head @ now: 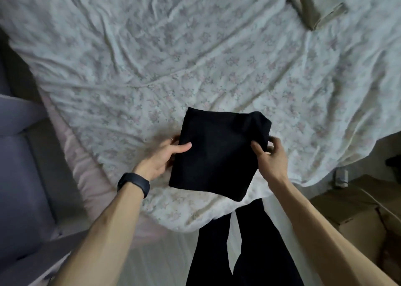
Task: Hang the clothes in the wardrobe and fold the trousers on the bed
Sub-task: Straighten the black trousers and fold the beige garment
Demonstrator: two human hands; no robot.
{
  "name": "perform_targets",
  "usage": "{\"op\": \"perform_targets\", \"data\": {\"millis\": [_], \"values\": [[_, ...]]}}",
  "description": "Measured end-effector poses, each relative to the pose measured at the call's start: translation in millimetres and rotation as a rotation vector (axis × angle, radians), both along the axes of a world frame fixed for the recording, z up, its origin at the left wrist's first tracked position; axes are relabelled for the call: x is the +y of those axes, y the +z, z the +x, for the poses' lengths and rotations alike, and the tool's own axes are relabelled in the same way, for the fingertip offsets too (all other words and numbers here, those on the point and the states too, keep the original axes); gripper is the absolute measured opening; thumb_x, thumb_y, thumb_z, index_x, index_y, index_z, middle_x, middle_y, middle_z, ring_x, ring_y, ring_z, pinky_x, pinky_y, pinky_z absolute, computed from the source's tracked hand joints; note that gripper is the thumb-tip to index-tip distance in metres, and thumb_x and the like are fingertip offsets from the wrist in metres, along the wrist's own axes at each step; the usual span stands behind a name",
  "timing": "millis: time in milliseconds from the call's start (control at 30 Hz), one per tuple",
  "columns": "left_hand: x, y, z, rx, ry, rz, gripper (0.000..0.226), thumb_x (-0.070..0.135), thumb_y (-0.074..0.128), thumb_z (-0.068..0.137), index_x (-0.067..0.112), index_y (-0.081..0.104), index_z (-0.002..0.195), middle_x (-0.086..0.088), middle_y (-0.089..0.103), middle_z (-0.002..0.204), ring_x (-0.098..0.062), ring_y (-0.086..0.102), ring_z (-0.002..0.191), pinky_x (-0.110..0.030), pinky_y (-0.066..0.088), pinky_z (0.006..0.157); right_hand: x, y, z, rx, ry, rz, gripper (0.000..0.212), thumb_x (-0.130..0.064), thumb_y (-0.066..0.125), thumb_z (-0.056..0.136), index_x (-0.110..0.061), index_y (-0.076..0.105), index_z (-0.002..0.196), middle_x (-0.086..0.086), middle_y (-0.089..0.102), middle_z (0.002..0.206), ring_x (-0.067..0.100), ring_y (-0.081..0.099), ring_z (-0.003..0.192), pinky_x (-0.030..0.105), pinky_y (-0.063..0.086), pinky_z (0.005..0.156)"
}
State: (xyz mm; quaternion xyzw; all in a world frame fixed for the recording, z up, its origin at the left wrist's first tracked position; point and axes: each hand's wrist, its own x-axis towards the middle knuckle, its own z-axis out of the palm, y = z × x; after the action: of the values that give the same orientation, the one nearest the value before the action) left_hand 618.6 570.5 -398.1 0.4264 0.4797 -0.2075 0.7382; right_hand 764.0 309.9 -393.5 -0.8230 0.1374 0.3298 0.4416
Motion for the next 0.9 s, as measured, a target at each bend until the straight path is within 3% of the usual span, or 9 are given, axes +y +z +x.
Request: {"op": "perform_targets", "data": {"millis": [67, 200, 267, 367, 467, 600, 733, 900], "values": [[-8, -3, -10, -0.033, 0.200, -0.022, 0.068, 0.026, 0.086, 0.072, 0.018, 0.058, 0.133, -0.006, 0.070, 0.126, -0.027, 0.067, 0.116, -0.047, 0.051, 0.103, 28, -1, 29, -0.067, 0.088, 0.027, 0.026, -0.044, 0.072, 0.088, -0.045, 0.055, 0.108, -0.014, 0.069, 0.097, -0.001, 0.068, 0.076, 0.025, 0.054, 0.067], [-29, -18, -12, 0.011, 0.402, 0.030, 0.049, 0.031, 0.081, 0.083, 0.028, 0.060, 0.127, 0.001, 0.073, 0.121, -0.020, 0.072, 0.105, -0.044, 0.056, 0.095, 68, -27, 59, -0.086, 0.288, 0.006, 0.036, -0.039, 0.066, 0.094, -0.033, 0.054, 0.128, -0.004, 0.068, 0.112, 0.012, 0.066, 0.090, 0.029, 0.052, 0.075], [-32, -28, -13, -0.008, 0.464, -0.031, 0.048, 0.034, 0.081, 0.083, 0.030, 0.061, 0.127, 0.000, 0.073, 0.120, -0.021, 0.071, 0.107, -0.044, 0.056, 0.095, 74, -41, 57, -0.067, 0.372, -0.048, 0.045, -0.045, 0.062, 0.096, -0.027, 0.051, 0.135, 0.002, 0.066, 0.120, 0.020, 0.064, 0.098, 0.033, 0.052, 0.084], [-24, -36, -15, -0.106, 0.452, -0.106, 0.056, 0.036, 0.084, 0.080, 0.026, 0.062, 0.132, -0.003, 0.070, 0.126, -0.025, 0.068, 0.115, -0.044, 0.053, 0.098, 69, -46, 50, 0.011, 0.374, 0.021, 0.056, -0.052, 0.069, 0.089, -0.030, 0.048, 0.136, -0.003, 0.065, 0.121, 0.020, 0.066, 0.108, 0.040, 0.055, 0.093], [-18, -40, -18, -0.165, 0.427, -0.071, 0.063, 0.024, 0.086, 0.077, 0.024, 0.058, 0.134, -0.004, 0.069, 0.127, -0.025, 0.067, 0.116, -0.041, 0.055, 0.095, 43, -43, 50, 0.187, 0.348, 0.127, 0.061, -0.037, 0.081, 0.084, -0.041, 0.047, 0.135, -0.001, 0.072, 0.112, 0.018, 0.074, 0.095, 0.040, 0.062, 0.076], [-16, -37, -32, -0.180, 0.395, -0.082, 0.063, 0.003, 0.081, 0.077, 0.013, 0.056, 0.134, -0.009, 0.070, 0.125, -0.031, 0.066, 0.118, -0.044, 0.057, 0.091, 19, -35, 51, 0.257, 0.373, 0.202, 0.063, -0.018, 0.075, 0.091, -0.054, 0.047, 0.135, 0.003, 0.077, 0.107, 0.023, 0.075, 0.093, 0.045, 0.061, 0.064], [-12, -26, -38, -0.154, 0.434, -0.021, 0.077, 0.013, 0.090, 0.065, 0.020, 0.046, 0.127, -0.003, 0.074, 0.114, -0.028, 0.070, 0.108, -0.044, 0.059, 0.075, 25, -24, 67, 0.243, 0.402, 0.260, 0.064, -0.019, 0.074, 0.092, -0.056, 0.047, 0.137, 0.005, 0.075, 0.110, 0.025, 0.074, 0.097, 0.043, 0.061, 0.067], [-13, -13, -42, -0.173, 0.507, 0.124, 0.074, 0.023, 0.093, 0.064, 0.023, 0.045, 0.120, -0.009, 0.073, 0.114, -0.024, 0.074, 0.099, -0.033, 0.059, 0.074, 37, -10, 64, 0.187, 0.459, 0.306, 0.051, -0.016, 0.070, 0.094, -0.049, 0.058, 0.131, 0.001, 0.074, 0.108, 0.023, 0.074, 0.094, 0.039, 0.061, 0.066]]}}
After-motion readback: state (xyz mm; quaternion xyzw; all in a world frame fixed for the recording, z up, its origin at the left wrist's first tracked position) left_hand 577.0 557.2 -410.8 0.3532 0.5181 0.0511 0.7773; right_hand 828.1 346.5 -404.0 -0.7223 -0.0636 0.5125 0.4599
